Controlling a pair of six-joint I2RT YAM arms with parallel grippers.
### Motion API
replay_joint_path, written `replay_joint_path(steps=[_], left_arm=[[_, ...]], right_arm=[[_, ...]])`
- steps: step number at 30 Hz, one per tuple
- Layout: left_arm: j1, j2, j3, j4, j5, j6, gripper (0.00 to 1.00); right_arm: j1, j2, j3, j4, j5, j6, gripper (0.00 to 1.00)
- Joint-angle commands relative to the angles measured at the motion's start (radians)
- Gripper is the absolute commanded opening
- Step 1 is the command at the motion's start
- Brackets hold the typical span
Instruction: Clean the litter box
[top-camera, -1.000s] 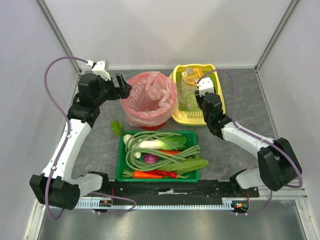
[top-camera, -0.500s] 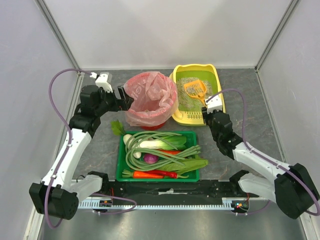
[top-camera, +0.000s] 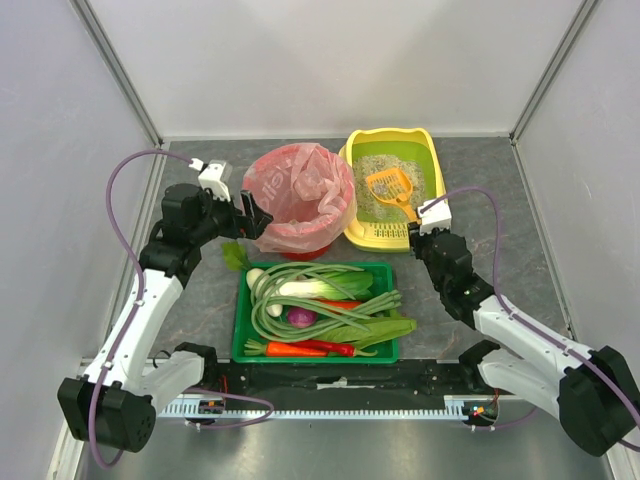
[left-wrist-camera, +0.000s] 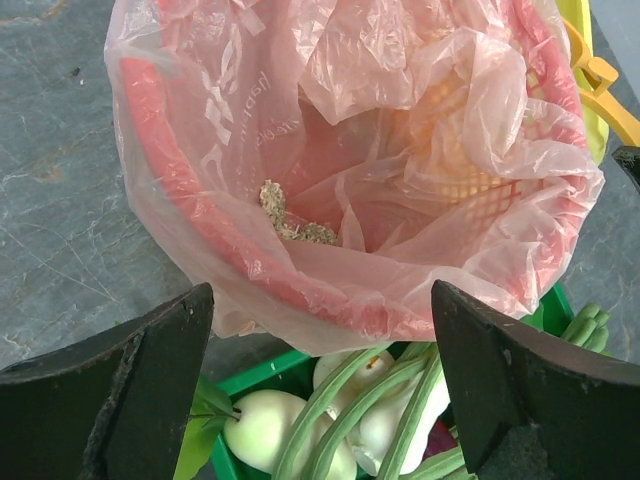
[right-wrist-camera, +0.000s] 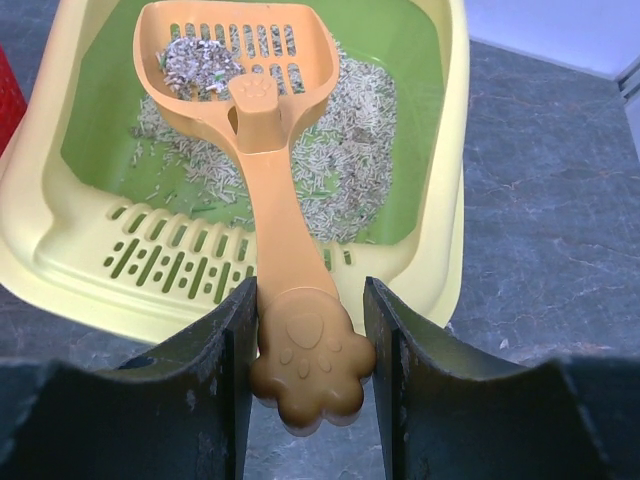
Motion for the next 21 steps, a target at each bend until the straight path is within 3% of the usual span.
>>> replay_joint_path(steps=[1,3,5,9,12,15,17,19,21], left_arm=[[0.002,-0.026,-0.009,0.008,0.036,0.072,0.95],[0.003,-0.028,-0.009,0.013,0.027,0.07,0.95],[0.003,-0.046,-0.039,0.036,0.022,0.073,0.95],[0.003,-0.075,-0.073,0.085,-0.003,0.073,0.96],[0.003,-0.08,-0.07,0.085,-0.006,0.09,0.96],[0.003,-0.083,-0.067,0.076,-0.004,0.095,0.96],[0.005,-0.093,-0.079,0.074,-0.013,0.101,0.96],[0.003,-0.106,-0.085,0.074,-0.032,0.105,0.96],[0.002,-0.109,-0.092,0.067,-0.044,0.112,0.96]], right_arm=[[-0.011,0.004,0.056,-0.015,0.039,0.01,0.0],[-0.04,0.002,0.093,-0.063,0.026,0.022,0.0],[-0.04,0.014,0.118,-0.065,-0.089,0.038,0.0],[-0.069,0.058,0.167,-0.164,0.017,0.045,0.0],[-0.069,0.039,0.158,-0.128,-0.146,0.078,0.0],[-0.081,0.067,0.175,-0.157,-0.017,0.081,0.0],[-0.084,0.051,0.159,-0.132,-0.125,0.101,0.0],[-0.066,0.068,0.171,-0.143,-0.129,0.104,0.0],[-0.074,0.085,0.187,-0.18,0.026,0.073,0.0]])
